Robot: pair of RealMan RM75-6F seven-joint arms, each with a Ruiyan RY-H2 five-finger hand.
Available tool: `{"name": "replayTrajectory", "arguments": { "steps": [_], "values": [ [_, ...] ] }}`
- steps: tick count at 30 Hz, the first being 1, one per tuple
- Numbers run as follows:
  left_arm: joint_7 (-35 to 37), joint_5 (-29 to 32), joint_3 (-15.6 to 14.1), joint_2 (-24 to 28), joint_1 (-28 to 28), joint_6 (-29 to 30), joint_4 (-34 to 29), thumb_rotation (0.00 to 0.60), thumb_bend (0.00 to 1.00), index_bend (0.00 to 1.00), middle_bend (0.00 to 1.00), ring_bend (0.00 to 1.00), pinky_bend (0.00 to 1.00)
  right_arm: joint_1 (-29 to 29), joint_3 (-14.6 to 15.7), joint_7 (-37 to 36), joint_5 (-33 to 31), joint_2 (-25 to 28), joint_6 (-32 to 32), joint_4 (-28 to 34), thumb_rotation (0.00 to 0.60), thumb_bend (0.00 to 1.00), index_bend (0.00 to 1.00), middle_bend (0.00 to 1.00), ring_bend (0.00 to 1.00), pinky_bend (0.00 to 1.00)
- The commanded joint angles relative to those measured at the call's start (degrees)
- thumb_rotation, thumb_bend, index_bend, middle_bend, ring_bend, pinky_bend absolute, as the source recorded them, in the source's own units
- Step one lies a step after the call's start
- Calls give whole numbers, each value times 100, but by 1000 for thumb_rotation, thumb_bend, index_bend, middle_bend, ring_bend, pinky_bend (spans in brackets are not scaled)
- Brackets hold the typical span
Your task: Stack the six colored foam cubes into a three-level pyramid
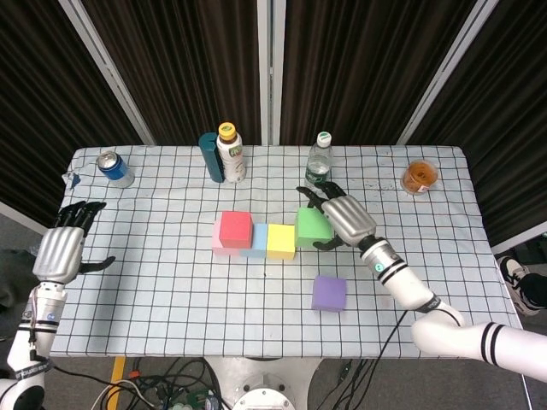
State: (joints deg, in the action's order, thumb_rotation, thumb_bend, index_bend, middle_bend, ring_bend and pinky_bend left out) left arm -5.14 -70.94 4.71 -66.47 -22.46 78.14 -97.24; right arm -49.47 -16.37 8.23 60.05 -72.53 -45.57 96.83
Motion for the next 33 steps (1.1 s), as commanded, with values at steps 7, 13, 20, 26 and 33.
{"name": "replayTrajectory", "arguments": {
  "steps": [7,13,20,26,33],
  "values": [
    [-209,-343,-54,-116,143,126,70,600,90,138,119,70,96,-721,-38,985,-1137,-572,-95,9,600,113,0,401,50,0],
    [-211,-505,-97,-148,199,73,58,600,91,138,119,70,96,-1030,13,1408,-1549,-829,-242,-145,600,112,0,401,50,0],
    [-35,-628,-92,-138,298,62,74,600,91,138,119,70,96,-1289,77,1717,-1911,-1111,-377,-362,600,110,0,400,50,0],
    [72,-672,-80,-147,357,19,112,600,90,138,119,70,96,-1370,89,1724,-2017,-1274,-431,-483,600,109,0,400,50,0],
    [158,-736,-60,-132,412,-5,128,600,90,138,119,70,96,-1435,97,1735,-2076,-1397,-474,-593,600,110,0,394,50,0]
  ]
}}
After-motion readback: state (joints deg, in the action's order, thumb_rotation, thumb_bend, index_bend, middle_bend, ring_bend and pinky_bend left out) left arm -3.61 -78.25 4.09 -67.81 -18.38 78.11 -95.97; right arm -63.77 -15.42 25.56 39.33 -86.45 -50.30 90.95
